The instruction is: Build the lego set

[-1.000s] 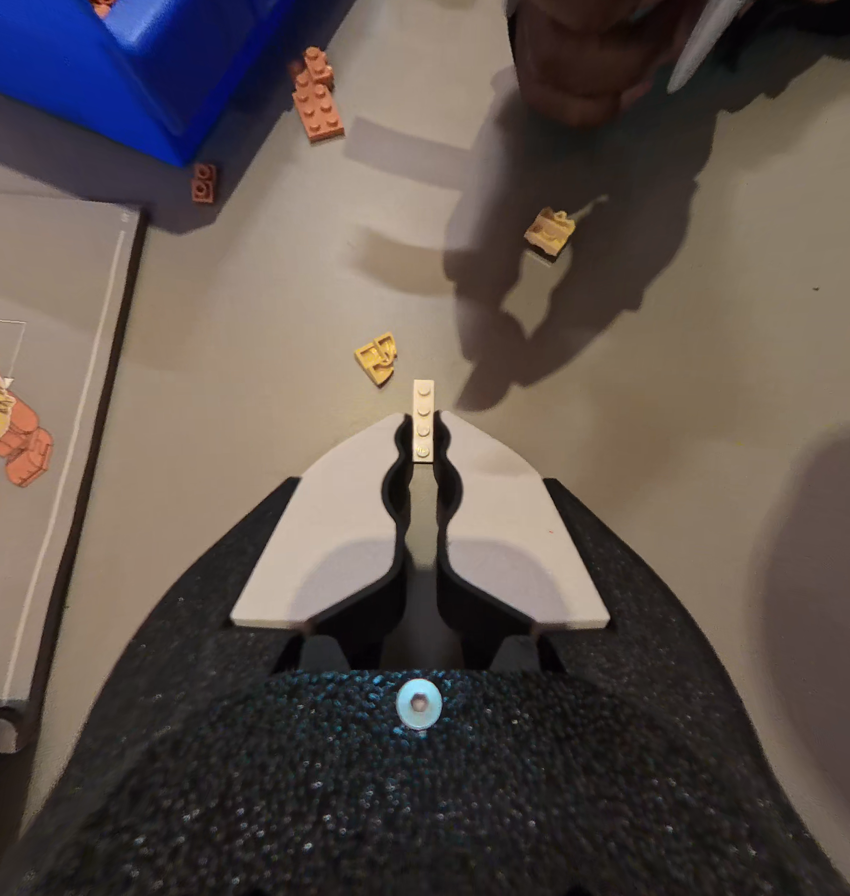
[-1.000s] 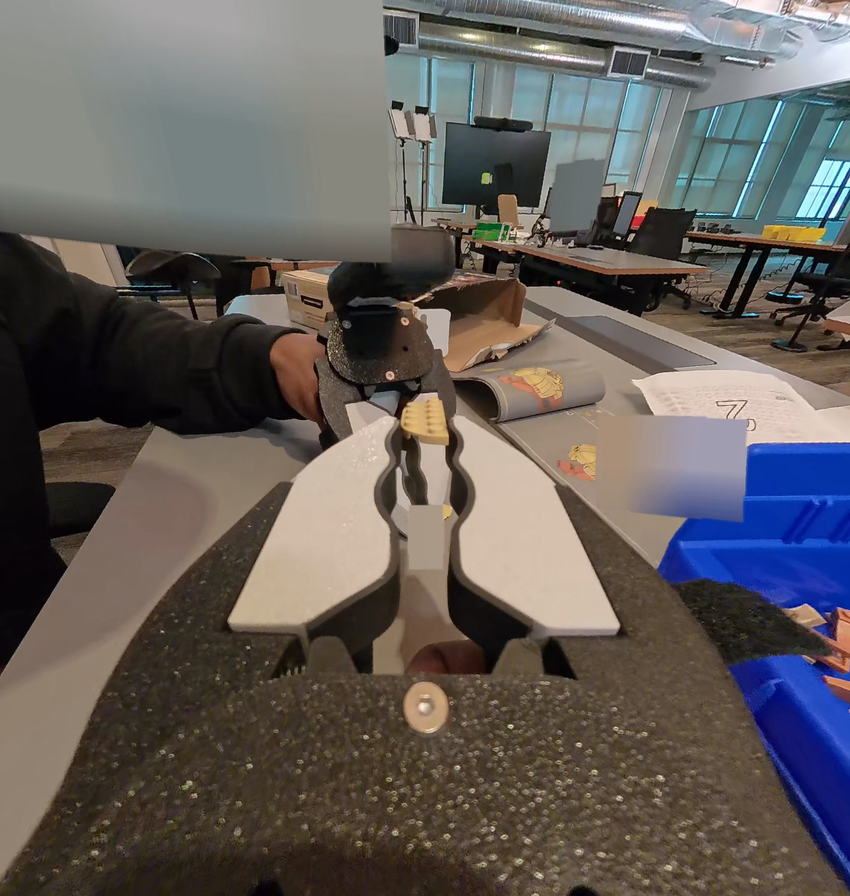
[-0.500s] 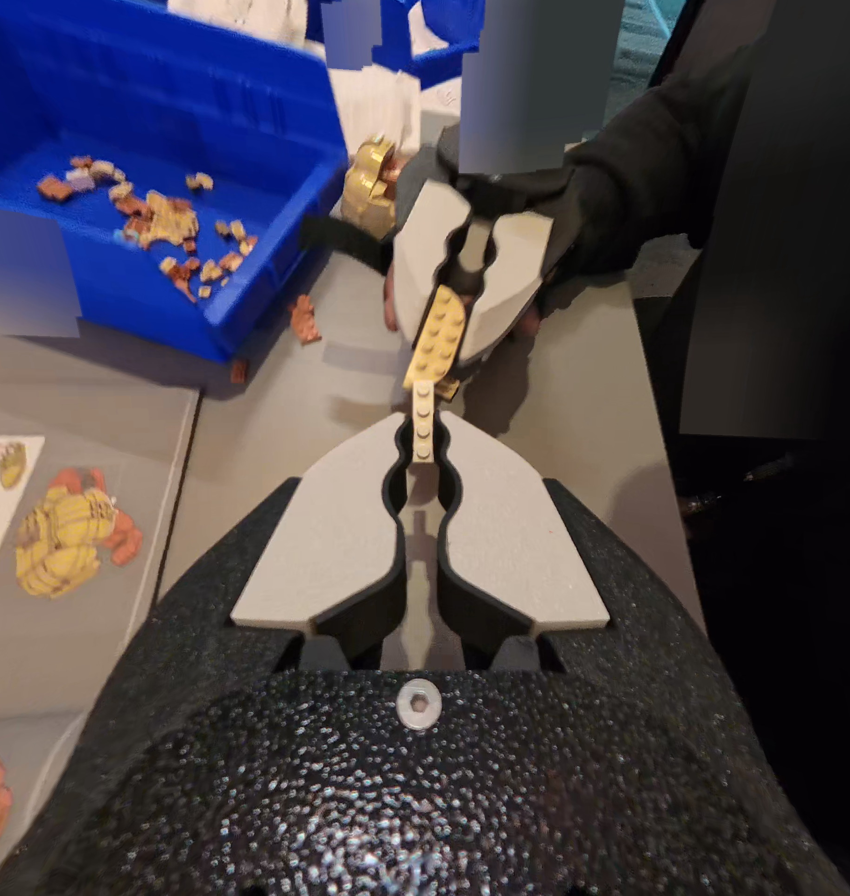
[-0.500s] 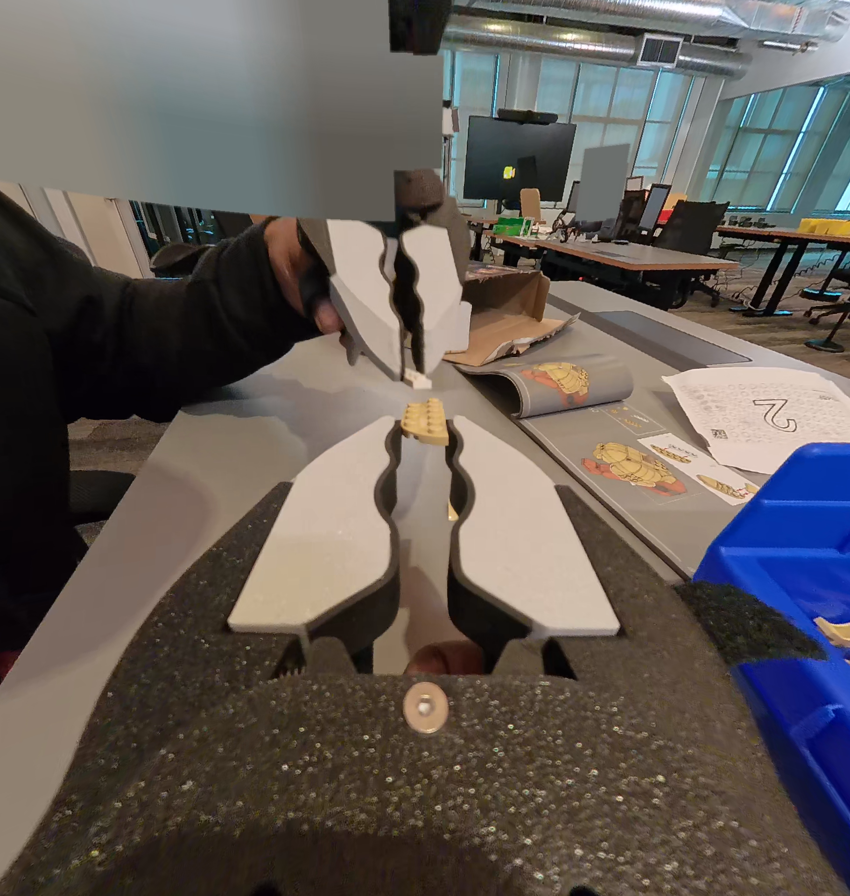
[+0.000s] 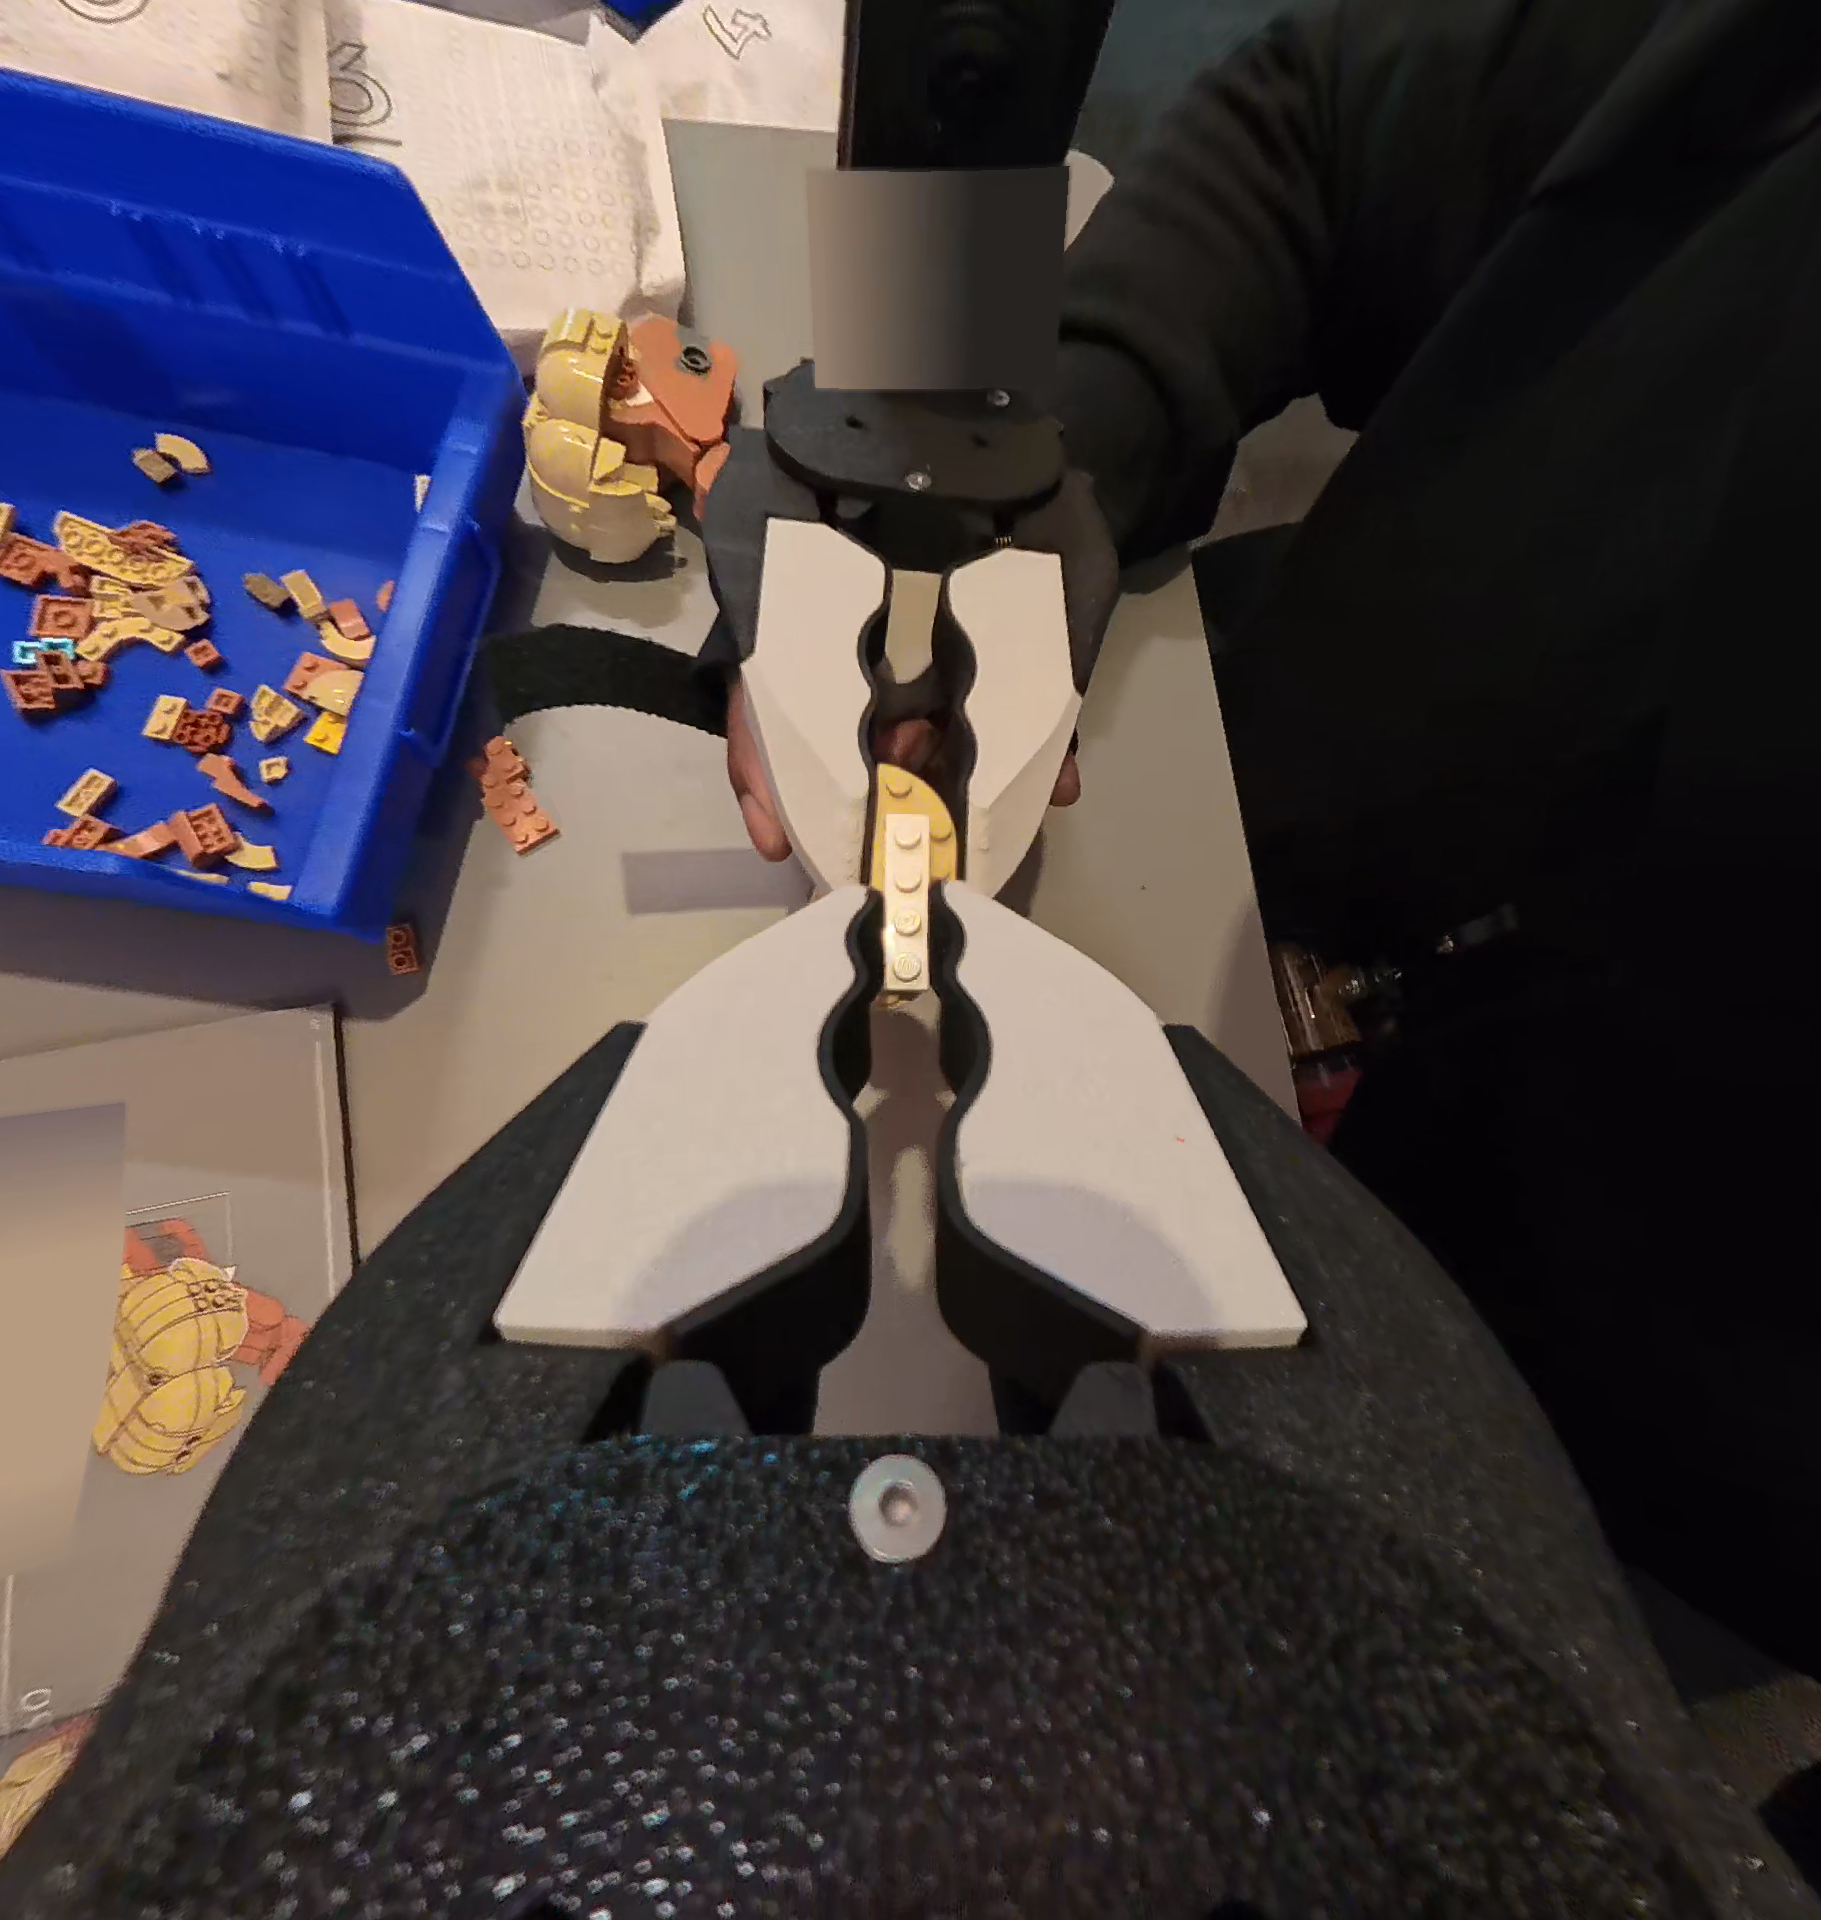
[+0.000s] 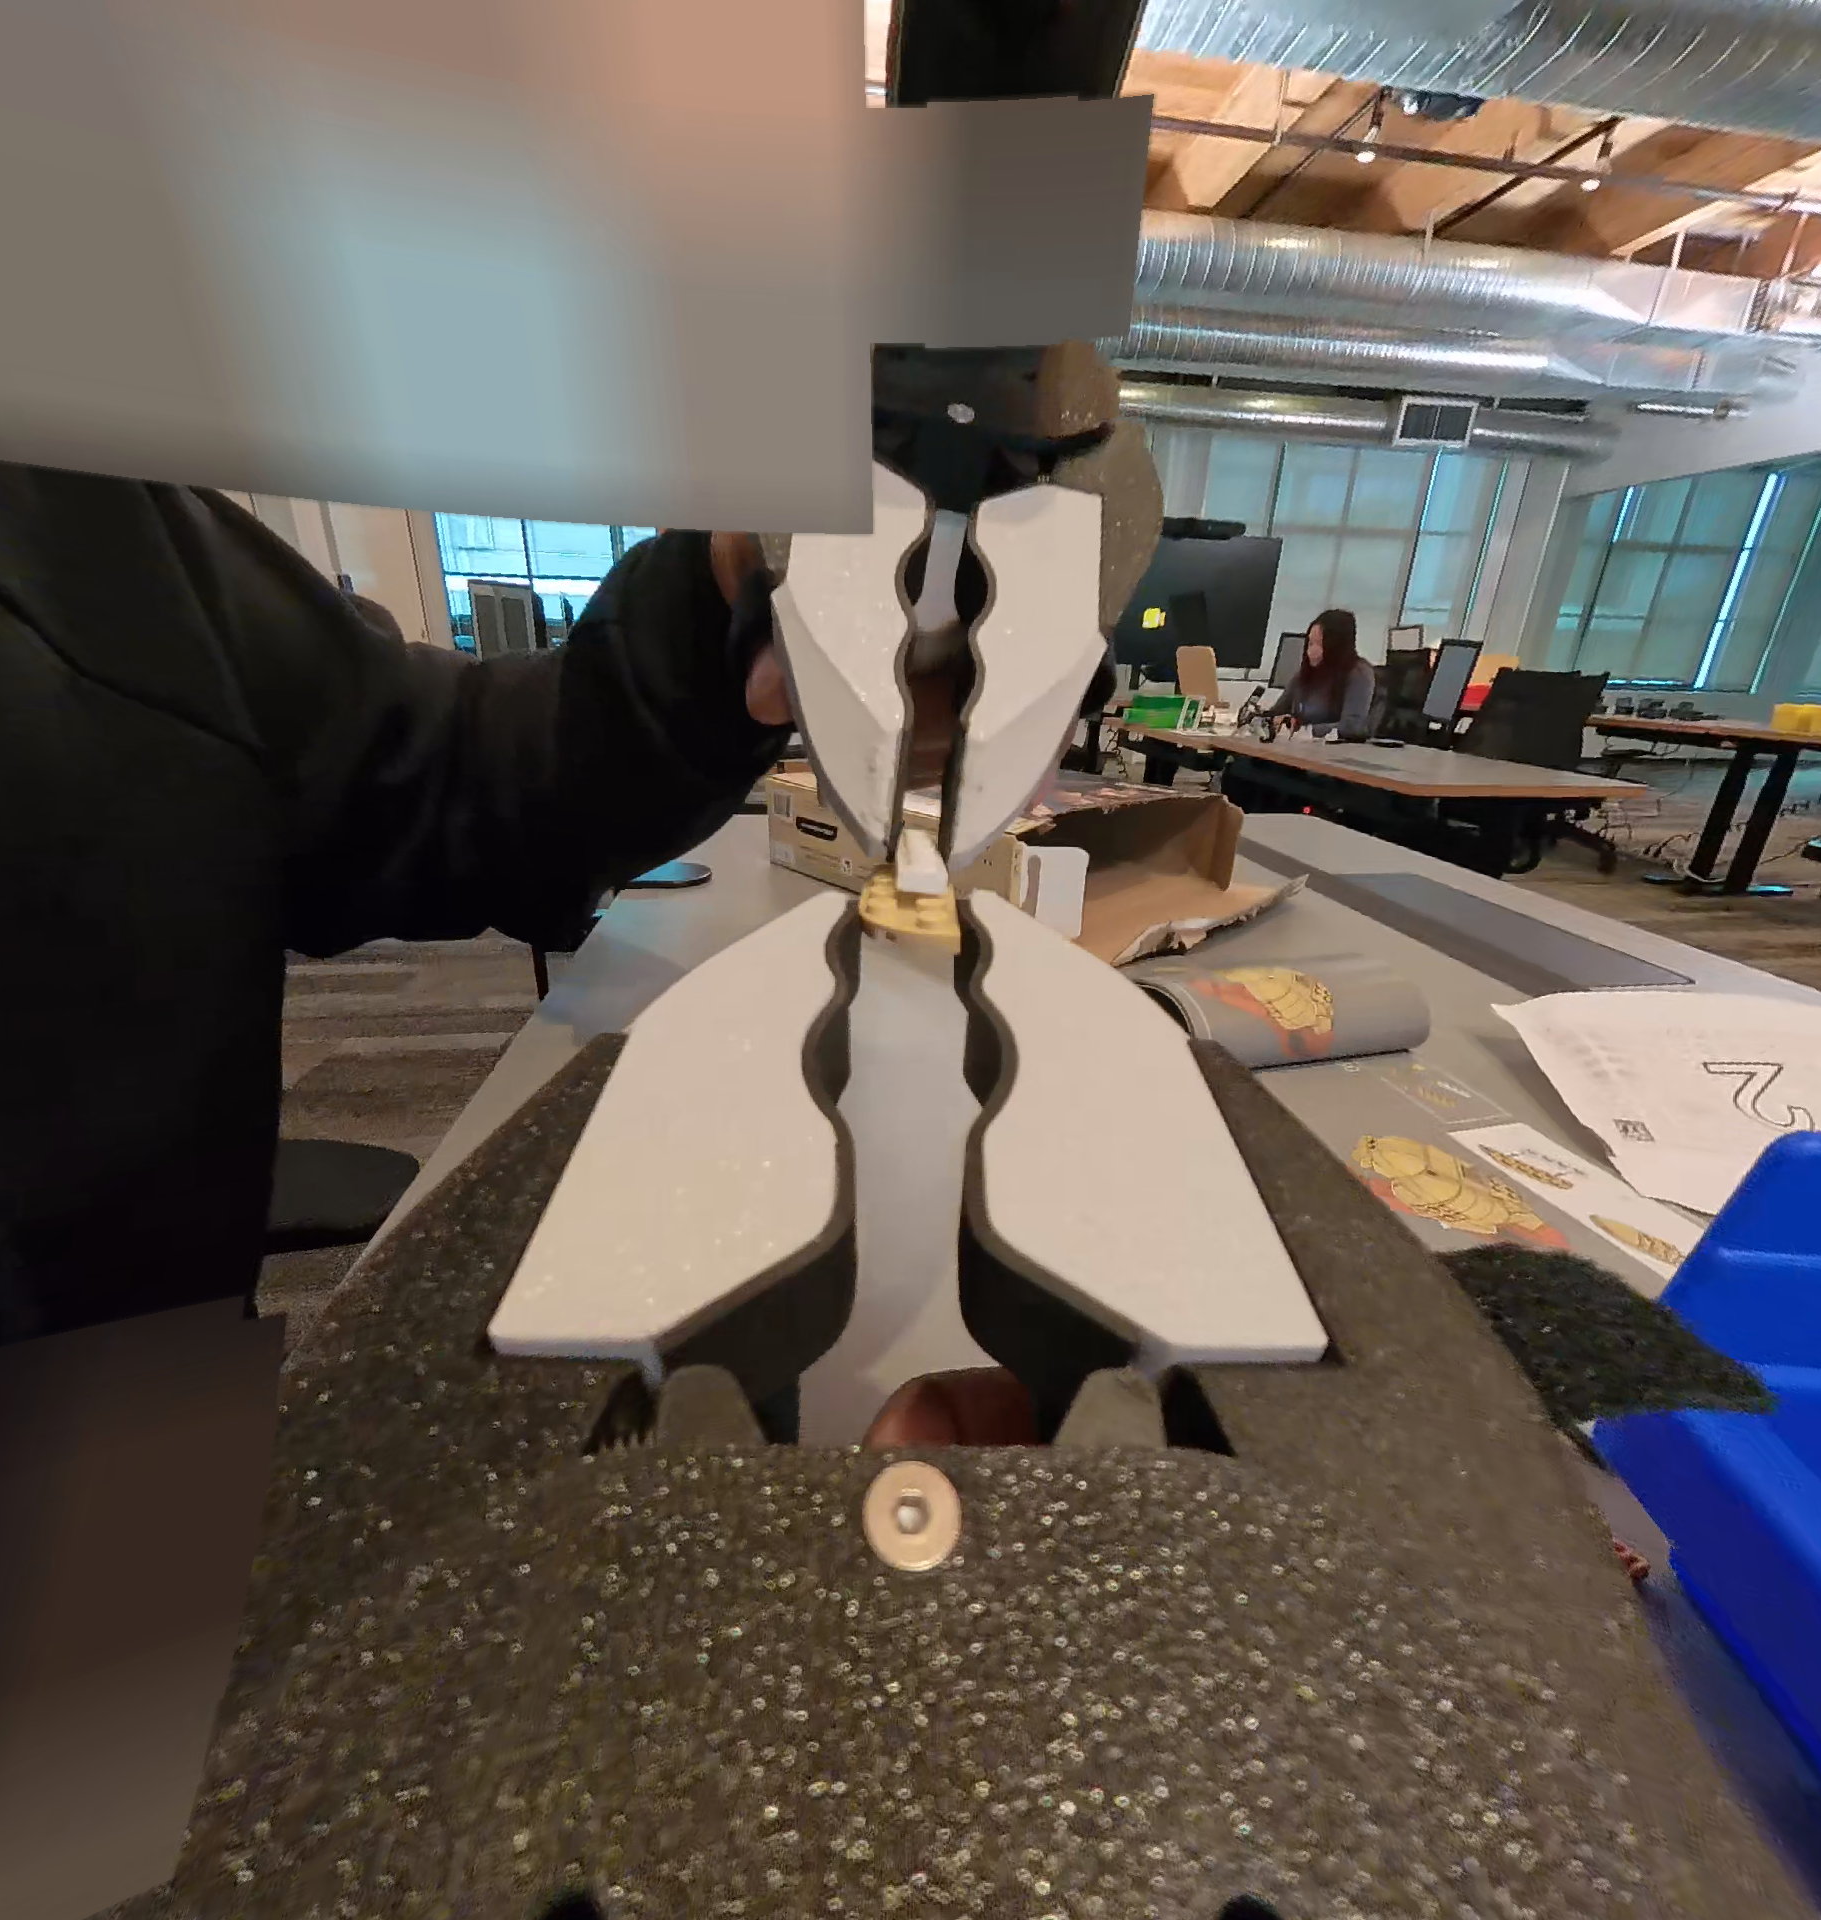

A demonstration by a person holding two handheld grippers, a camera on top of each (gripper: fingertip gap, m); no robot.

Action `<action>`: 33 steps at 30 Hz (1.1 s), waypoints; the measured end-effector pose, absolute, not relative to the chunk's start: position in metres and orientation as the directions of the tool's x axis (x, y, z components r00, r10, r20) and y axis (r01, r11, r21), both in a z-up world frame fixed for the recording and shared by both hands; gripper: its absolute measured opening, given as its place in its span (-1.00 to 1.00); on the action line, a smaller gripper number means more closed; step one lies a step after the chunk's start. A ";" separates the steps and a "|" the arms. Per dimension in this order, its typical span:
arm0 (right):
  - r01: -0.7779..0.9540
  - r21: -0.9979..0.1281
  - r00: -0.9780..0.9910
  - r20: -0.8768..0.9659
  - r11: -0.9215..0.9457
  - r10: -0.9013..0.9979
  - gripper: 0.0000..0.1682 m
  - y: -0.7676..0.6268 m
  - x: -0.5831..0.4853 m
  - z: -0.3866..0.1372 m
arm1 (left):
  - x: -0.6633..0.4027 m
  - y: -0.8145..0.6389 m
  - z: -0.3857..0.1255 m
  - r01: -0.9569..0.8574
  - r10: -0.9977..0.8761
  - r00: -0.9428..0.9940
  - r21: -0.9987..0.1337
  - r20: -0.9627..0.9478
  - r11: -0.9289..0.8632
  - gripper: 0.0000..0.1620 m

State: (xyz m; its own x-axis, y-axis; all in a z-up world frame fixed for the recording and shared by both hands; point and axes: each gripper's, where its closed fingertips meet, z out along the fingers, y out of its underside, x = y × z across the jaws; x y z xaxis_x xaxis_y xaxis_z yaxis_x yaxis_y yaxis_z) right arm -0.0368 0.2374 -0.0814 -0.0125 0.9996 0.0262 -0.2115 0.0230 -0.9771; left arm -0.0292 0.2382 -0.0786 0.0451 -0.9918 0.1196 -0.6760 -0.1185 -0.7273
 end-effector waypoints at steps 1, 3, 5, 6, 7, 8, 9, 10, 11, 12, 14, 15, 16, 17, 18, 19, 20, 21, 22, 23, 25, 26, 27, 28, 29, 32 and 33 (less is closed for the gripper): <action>-0.212 -0.977 -0.009 0.030 0.028 0.999 -0.80 0.237 -0.037 -0.081 | -0.028 0.237 -0.078 -0.685 -0.992 0.048 -0.719 0.114 -0.115 -0.91; -0.211 -0.977 -0.006 0.036 0.034 0.999 -0.80 0.235 -0.037 -0.080 | -0.026 0.235 -0.077 -0.706 -0.993 0.046 -0.700 0.106 -0.107 -0.91; -0.212 -0.976 -0.003 0.040 0.038 0.999 -0.80 0.234 -0.037 -0.079 | -0.025 0.234 -0.077 -0.724 -0.995 0.050 -0.683 0.089 -0.097 -0.91; -0.215 -0.976 -0.004 0.039 0.037 0.999 -0.80 0.233 -0.037 -0.078 | -0.024 0.234 -0.076 -0.730 -0.995 0.054 -0.677 0.080 -0.094 -0.91; -0.218 -0.975 -0.004 0.037 0.035 0.999 -0.80 0.233 -0.036 -0.077 | -0.024 0.233 -0.076 -0.735 -0.996 0.057 -0.672 0.074 -0.092 -0.91; -0.222 -0.975 -0.005 0.035 0.033 0.999 -0.80 0.233 -0.036 -0.076 | -0.024 0.234 -0.075 -0.738 -0.996 0.060 -0.668 0.068 -0.090 -0.91; -0.226 -0.974 -0.006 0.034 0.032 0.999 -0.80 0.233 -0.035 -0.075 | -0.025 0.233 -0.075 -0.742 -0.996 0.062 -0.665 0.064 -0.089 -0.91; -0.229 -0.973 -0.006 0.035 0.033 0.999 -0.80 0.233 -0.035 -0.074 | -0.025 0.233 -0.074 -0.743 -0.996 0.065 -0.663 0.062 -0.089 -0.91; -0.231 -0.972 -0.006 0.036 0.034 0.999 -0.80 0.233 -0.034 -0.074 | -0.025 0.233 -0.074 -0.745 -0.996 0.066 -0.661 0.060 -0.090 -0.91; -0.233 -0.972 -0.008 0.038 0.036 0.999 -0.80 0.233 -0.034 -0.073 | -0.025 0.233 -0.074 -0.746 -0.996 0.068 -0.660 0.059 -0.090 -0.91; -0.235 -0.971 -0.009 0.041 0.038 0.999 -0.80 0.232 -0.034 -0.073 | -0.025 0.234 -0.074 -0.748 -0.996 0.074 -0.658 0.056 -0.092 -0.91; -0.235 -0.971 -0.011 0.042 0.039 0.999 -0.80 0.232 -0.034 -0.073 | -0.026 0.234 -0.074 -0.751 -0.996 0.076 -0.654 0.053 -0.093 -0.91; -0.236 -0.971 -0.012 0.042 0.038 0.999 -0.80 0.232 -0.034 -0.074 | -0.026 0.235 -0.074 -0.752 -0.996 0.076 -0.652 0.051 -0.091 -0.91; -0.237 -0.971 -0.013 0.040 0.035 0.999 -0.80 0.232 -0.034 -0.074 | -0.026 0.235 -0.075 -0.754 -0.996 0.076 -0.651 0.050 -0.090 -0.91; -0.238 -0.971 -0.015 0.038 0.033 0.999 -0.80 0.232 -0.034 -0.074 | -0.026 0.235 -0.075 -0.755 -0.996 0.075 -0.649 0.050 -0.089 -0.91; -0.240 -0.970 -0.016 0.037 0.032 0.999 -0.80 0.232 -0.034 -0.074 | -0.026 0.235 -0.075 -0.755 -0.996 0.074 -0.649 0.050 -0.089 -0.91; -0.240 -0.970 -0.017 0.036 0.031 0.999 -0.80 0.232 -0.034 -0.074 | -0.026 0.235 -0.075 -0.756 -0.996 0.073 -0.649 0.049 -0.088 -0.91; -0.240 -0.970 -0.017 0.035 0.030 0.999 -0.80 0.233 -0.034 -0.074 | -0.026 0.236 -0.075 -0.757 -0.996 0.073 -0.648 0.048 -0.087 -0.91; -0.241 -0.970 -0.018 0.033 0.028 0.999 -0.80 0.233 -0.034 -0.074 | -0.026 0.236 -0.075 -0.757 -0.996 0.071 -0.648 0.049 -0.086 -0.91; -0.241 -0.970 -0.018 0.031 0.026 0.999 -0.80 0.233 -0.034 -0.074 | -0.026 0.236 -0.075 -0.757 -0.996 0.071 -0.648 0.050 -0.086 -0.91; -0.241 -0.970 -0.022 0.027 0.021 0.999 -0.80 0.233 -0.034 -0.075 | -0.025 0.236 -0.076 -0.757 -0.996 0.067 -0.648 0.052 -0.085 -0.91; -0.241 -0.970 -0.024 0.025 0.018 0.999 -0.80 0.233 -0.034 -0.075 | -0.025 0.236 -0.076 -0.758 -0.996 0.065 -0.647 0.053 -0.084 -0.90; -0.241 -0.970 -0.025 0.023 0.016 0.999 -0.80 0.233 -0.034 -0.075 | -0.024 0.236 -0.077 -0.758 -0.997 0.063 -0.647 0.053 -0.082 -0.90; -0.241 -0.970 -0.027 0.022 0.015 0.999 -0.80 0.232 -0.034 -0.075 | -0.024 0.236 -0.077 -0.759 -0.997 0.062 -0.646 0.053 -0.082 -0.90; -0.242 -0.970 -0.029 0.022 0.014 0.999 -0.80 0.232 -0.034 -0.075 | -0.024 0.236 -0.077 -0.759 -0.997 0.061 -0.646 0.053 -0.081 -0.90; -0.245 -0.969 -0.033 0.020 0.011 0.999 -0.80 0.231 -0.034 -0.075 | -0.023 0.235 -0.077 -0.758 -0.997 0.057 -0.647 0.055 -0.079 -0.90; -0.247 -0.969 -0.034 0.020 0.011 0.999 -0.81 0.231 -0.034 -0.074 | -0.023 0.235 -0.077 -0.758 -0.997 0.057 -0.648 0.056 -0.080 -0.90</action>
State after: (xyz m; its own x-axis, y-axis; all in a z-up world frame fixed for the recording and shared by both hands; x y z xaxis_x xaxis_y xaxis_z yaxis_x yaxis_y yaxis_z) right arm -0.0341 0.2313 -0.0744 -0.0338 0.9992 0.0202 -0.2469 0.0113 -0.9690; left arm -0.0233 0.2354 -0.0766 0.0571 -0.9968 0.0563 -0.7577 -0.0800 -0.6477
